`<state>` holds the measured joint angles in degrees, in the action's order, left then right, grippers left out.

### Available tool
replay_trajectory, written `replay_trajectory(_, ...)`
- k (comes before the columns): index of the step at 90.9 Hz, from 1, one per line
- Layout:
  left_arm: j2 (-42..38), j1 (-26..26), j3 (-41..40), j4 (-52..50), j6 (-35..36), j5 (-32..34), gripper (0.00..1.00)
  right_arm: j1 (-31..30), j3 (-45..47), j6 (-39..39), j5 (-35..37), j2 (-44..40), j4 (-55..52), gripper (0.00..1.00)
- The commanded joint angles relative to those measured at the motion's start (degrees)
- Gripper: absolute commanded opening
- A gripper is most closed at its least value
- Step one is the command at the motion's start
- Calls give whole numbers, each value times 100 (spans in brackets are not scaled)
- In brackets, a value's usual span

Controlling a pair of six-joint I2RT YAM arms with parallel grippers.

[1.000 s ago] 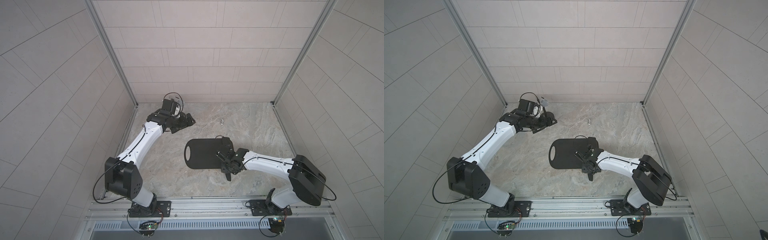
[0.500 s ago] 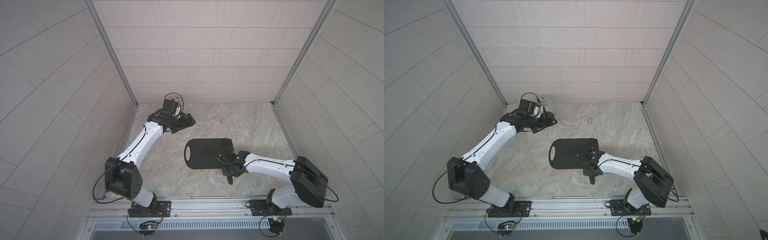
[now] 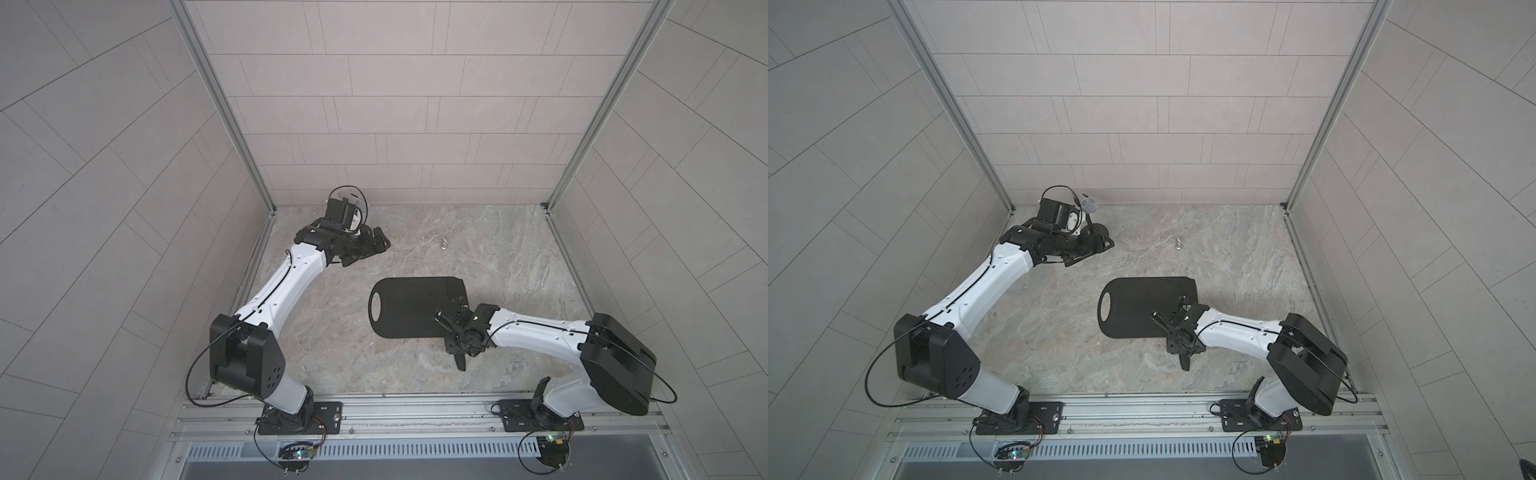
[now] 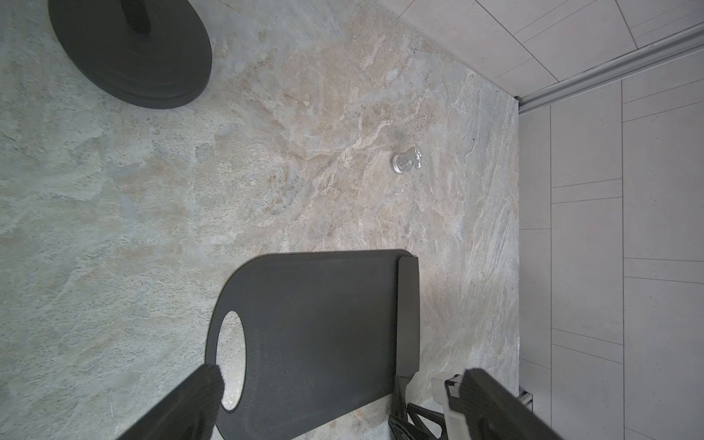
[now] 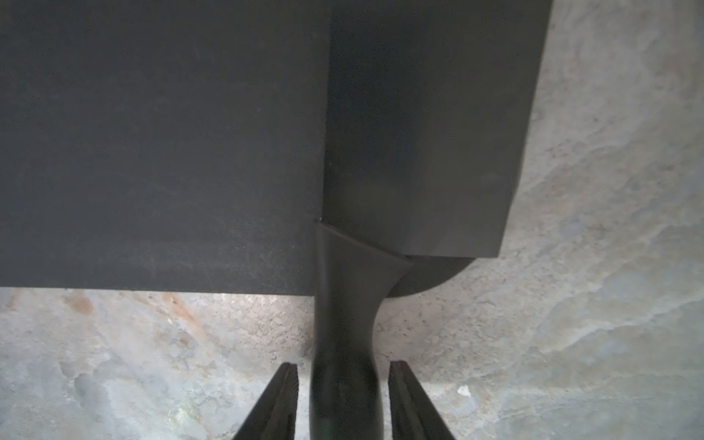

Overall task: Align the knife with the edge of the cutting board
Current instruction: Adjust the knife at the edge of the cutting board.

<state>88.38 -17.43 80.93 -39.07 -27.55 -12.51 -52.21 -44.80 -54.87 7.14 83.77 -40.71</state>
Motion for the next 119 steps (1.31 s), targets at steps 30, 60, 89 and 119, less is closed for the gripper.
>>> replay_trajectory(30, 26, -55, -24, -150, 140, 146, 100, -123, 173, -16, 25, -47, 288, 29)
replay_trajectory(60, 39, -50, -7, -171, 162, 186, 100, -122, 167, 62, 82, -61, 323, 28)
replay_trajectory(89, 42, -53, 2, -180, 171, 192, 100, -123, 92, 143, 108, -98, 241, 27)
replay_trajectory(119, 37, -52, 2, -189, 171, 193, 100, -123, 51, 152, 206, -54, 177, 27)
